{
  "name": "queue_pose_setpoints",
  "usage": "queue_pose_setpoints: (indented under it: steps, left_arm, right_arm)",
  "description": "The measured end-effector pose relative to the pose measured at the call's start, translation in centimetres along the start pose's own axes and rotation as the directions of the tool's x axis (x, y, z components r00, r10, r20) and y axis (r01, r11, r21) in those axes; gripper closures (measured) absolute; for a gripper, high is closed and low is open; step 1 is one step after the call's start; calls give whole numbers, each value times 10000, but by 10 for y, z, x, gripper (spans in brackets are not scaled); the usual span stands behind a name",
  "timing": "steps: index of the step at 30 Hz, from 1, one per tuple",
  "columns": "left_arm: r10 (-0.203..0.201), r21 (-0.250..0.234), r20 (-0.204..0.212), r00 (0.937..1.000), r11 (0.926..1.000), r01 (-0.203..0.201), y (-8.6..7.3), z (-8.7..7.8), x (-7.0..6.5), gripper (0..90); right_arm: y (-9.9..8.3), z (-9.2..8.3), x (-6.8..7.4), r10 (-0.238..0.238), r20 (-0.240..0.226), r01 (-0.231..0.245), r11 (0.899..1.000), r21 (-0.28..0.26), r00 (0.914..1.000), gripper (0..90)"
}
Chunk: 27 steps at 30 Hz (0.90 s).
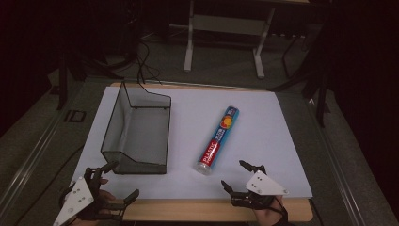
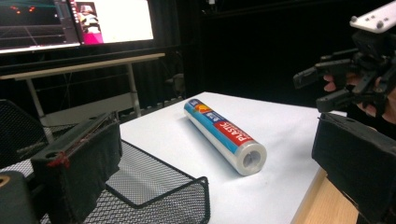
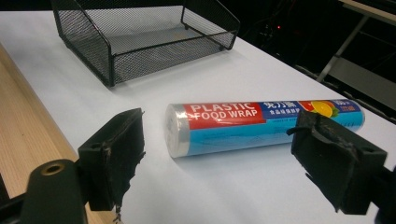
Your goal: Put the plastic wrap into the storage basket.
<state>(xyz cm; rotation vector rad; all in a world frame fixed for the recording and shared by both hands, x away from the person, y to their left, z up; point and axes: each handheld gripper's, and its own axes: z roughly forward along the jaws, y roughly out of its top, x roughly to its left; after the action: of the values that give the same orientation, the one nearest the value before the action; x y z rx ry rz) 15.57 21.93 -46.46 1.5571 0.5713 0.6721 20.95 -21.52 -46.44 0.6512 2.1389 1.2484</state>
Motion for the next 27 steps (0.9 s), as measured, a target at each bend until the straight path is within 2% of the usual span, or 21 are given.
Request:
queue_pose_setpoints:
  steps: [3, 9, 12, 17, 22, 26, 27]
  left_arm:
    - [128, 83, 27, 9999, 9999, -129, 0, 1, -2, 22]
    - [71, 113, 149, 9999, 9999, -73, -1, 2, -2, 22]
    - [78, 119, 96, 9999, 9999, -80, -1, 2, -2, 22]
    - [150, 201, 88, 9998, 9997, -152, -3, 3, -4, 23]
    - [121, 93, 32, 9999, 9999, -121, -6, 3, -6, 22]
    - [110, 66, -15, 9999, 9999, -109, -5, 4, -5, 23]
    - [120, 61, -41, 9999, 9999, -120, -5, 4, -5, 23]
  right_arm:
    - [0, 0, 0, -108, -96, 108, 9999, 10, 9999, 179]
    - [2, 1, 2, -507, -116, 508, 9986, 112, 9986, 200]
    - [7, 3, 4, -463, -376, 472, 9986, 222, 9982, 219]
    - [16, 3, 9, -586, -699, 595, 9982, 115, 9958, 227]
    - [29, 1, 9, -779, -533, 778, 9970, -32, 9955, 211]
    - [49, 10, 1, -746, -242, 749, 9971, 112, 9969, 164]
    - [49, 10, 1, -746, -242, 749, 9971, 112, 9969, 164]
